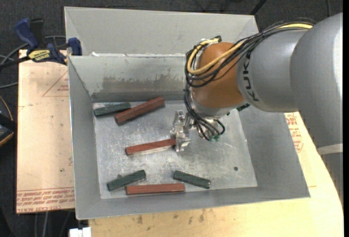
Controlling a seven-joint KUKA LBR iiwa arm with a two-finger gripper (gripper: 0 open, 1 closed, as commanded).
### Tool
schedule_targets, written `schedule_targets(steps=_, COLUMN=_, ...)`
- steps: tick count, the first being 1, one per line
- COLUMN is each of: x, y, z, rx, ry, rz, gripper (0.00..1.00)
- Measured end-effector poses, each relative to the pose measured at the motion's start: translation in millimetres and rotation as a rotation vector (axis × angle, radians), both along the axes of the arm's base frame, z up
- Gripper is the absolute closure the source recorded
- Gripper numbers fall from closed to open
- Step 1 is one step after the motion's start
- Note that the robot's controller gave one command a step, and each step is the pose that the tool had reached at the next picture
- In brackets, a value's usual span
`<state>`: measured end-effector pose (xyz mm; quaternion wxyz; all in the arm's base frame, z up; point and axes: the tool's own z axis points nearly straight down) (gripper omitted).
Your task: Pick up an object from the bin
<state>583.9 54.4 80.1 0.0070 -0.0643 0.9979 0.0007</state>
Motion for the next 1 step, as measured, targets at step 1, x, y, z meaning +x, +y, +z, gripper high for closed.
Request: schedule_targets(steps=1, x=0.0, y=0.0, z=0.0, rx=0.000, ry=0.000, rz=0.000, gripper=1.00)
